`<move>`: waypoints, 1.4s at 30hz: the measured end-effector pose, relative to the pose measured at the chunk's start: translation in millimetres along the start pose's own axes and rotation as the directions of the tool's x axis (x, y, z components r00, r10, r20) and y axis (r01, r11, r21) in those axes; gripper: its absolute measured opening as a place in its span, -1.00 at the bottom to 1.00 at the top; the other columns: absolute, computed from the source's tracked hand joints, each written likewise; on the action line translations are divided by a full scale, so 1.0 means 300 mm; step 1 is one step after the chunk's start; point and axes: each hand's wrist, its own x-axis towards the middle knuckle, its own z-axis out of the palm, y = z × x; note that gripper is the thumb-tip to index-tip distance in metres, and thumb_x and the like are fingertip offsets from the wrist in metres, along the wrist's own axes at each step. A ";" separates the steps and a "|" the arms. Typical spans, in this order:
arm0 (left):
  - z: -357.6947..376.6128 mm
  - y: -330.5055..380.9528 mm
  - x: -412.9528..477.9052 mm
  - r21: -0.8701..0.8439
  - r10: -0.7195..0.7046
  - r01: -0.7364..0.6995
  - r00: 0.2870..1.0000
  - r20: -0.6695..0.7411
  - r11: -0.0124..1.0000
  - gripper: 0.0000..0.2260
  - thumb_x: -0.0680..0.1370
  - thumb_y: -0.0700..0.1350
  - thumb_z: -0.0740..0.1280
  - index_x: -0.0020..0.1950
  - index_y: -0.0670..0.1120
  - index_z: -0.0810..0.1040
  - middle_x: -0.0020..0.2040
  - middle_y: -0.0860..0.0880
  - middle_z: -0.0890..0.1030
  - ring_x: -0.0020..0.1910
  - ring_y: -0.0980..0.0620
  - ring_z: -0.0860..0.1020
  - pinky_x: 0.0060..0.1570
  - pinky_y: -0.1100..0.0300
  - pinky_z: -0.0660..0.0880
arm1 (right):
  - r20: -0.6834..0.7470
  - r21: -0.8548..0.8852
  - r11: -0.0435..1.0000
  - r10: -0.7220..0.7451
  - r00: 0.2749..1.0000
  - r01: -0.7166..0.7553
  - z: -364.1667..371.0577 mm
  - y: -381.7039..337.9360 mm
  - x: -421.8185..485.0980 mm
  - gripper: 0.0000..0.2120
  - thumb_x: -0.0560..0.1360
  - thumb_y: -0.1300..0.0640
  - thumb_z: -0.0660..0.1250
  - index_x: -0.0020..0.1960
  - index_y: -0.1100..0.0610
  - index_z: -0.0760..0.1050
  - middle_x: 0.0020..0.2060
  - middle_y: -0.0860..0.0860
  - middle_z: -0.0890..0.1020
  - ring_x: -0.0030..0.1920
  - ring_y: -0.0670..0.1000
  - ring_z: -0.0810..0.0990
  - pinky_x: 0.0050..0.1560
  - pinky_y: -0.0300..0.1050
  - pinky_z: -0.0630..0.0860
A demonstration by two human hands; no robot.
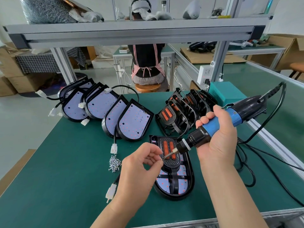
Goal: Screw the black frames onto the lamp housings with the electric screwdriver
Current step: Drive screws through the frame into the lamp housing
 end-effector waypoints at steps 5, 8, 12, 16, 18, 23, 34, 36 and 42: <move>0.009 -0.020 -0.008 0.055 0.045 -0.042 0.998 -0.038 0.998 -0.59 0.44 -0.38 0.47 -0.07 0.17 0.58 -0.22 0.15 0.63 -0.21 0.10 0.58 -0.13 0.42 0.47 | -0.053 -0.025 1.000 0.003 0.999 -0.004 -0.002 0.016 0.003 -0.87 0.56 0.24 0.35 -0.09 0.11 0.41 -0.36 -0.04 0.46 -0.43 -0.07 0.46 -0.35 -0.21 0.50; 0.007 -0.023 0.002 0.069 0.053 -0.051 0.998 -0.017 0.996 -0.61 0.44 -0.36 0.47 -0.06 0.17 0.57 -0.20 0.15 0.62 -0.19 0.08 0.58 -0.11 0.40 0.48 | -0.067 -0.031 0.999 0.010 0.998 -0.012 -0.004 0.022 0.019 -0.85 0.56 0.25 0.36 -0.12 0.11 0.40 -0.37 -0.03 0.46 -0.43 -0.07 0.46 -0.35 -0.21 0.49; -0.004 -0.033 0.026 0.072 -0.007 0.006 1.000 0.011 0.997 -0.64 0.43 -0.26 0.52 0.03 0.16 0.55 -0.11 0.19 0.61 -0.15 0.12 0.59 -0.09 0.41 0.49 | -0.073 -0.027 1.000 0.010 0.997 -0.012 0.005 0.030 0.059 -0.84 0.54 0.25 0.37 -0.10 0.14 0.38 -0.37 -0.02 0.46 -0.42 -0.05 0.45 -0.35 -0.18 0.49; -0.014 -0.077 0.050 0.027 -0.162 0.167 0.979 -0.127 0.986 -0.68 0.41 -0.15 0.57 0.05 0.10 0.55 -0.12 0.12 0.62 -0.19 0.15 0.57 -0.17 0.43 0.47 | -0.055 -0.045 0.999 -0.027 0.998 0.024 0.031 0.039 0.114 -0.85 0.53 0.27 0.38 -0.04 0.16 0.40 -0.39 -0.02 0.47 -0.45 -0.04 0.46 -0.35 -0.18 0.50; 0.001 -0.098 0.065 0.117 -0.243 0.258 0.961 -0.132 0.959 -0.60 0.41 -0.03 0.57 0.16 0.07 0.49 0.03 0.12 0.55 -0.07 0.17 0.55 -0.10 0.40 0.44 | -0.040 -0.069 0.996 -0.062 0.997 0.059 0.051 0.051 0.140 -0.84 0.51 0.29 0.38 -0.04 0.16 0.40 -0.40 -0.02 0.47 -0.46 -0.03 0.45 -0.35 -0.17 0.49; 0.070 -0.117 0.128 0.197 -0.489 0.465 0.867 0.097 0.863 -0.32 0.38 0.20 0.53 0.36 0.00 0.33 0.12 0.05 0.59 0.13 0.03 0.55 0.15 0.08 0.50 | 0.050 -0.163 0.977 -0.132 0.990 0.139 0.116 0.119 0.178 -0.83 0.49 0.36 0.36 -0.12 0.13 0.43 -0.45 -0.01 0.47 -0.49 -0.02 0.43 -0.37 -0.12 0.46; 0.089 -0.183 0.151 -0.092 -0.546 0.570 0.814 0.198 0.817 -0.49 0.23 0.16 0.56 0.10 0.08 0.53 -0.03 0.13 0.72 -0.03 0.13 0.69 0.13 0.03 0.60 | 0.234 -0.338 0.919 -0.127 0.964 0.203 0.153 0.223 0.187 -0.83 0.49 0.35 0.38 -0.06 0.20 0.40 -0.50 -0.01 0.48 -0.54 0.00 0.45 -0.41 -0.17 0.48; 0.092 -0.187 0.151 -0.110 -0.549 0.575 0.811 0.202 0.811 -0.48 0.21 0.18 0.56 0.10 0.08 0.53 -0.03 0.12 0.72 -0.02 0.10 0.69 0.14 0.01 0.60 | 0.248 -0.341 0.919 -0.114 0.962 0.197 0.155 0.224 0.183 -0.83 0.49 0.34 0.39 -0.07 0.19 0.40 -0.49 0.00 0.48 -0.53 0.00 0.45 -0.39 -0.16 0.49; 0.094 -0.185 0.149 -0.149 -0.550 0.583 0.808 0.210 0.799 -0.50 0.23 0.13 0.56 0.11 0.09 0.53 -0.08 0.16 0.73 -0.06 0.12 0.70 0.12 0.03 0.62 | 0.276 -0.350 0.915 -0.103 0.956 0.200 0.162 0.219 0.171 -0.82 0.47 0.31 0.40 -0.01 0.22 0.41 -0.47 0.03 0.48 -0.51 0.02 0.46 -0.39 -0.15 0.48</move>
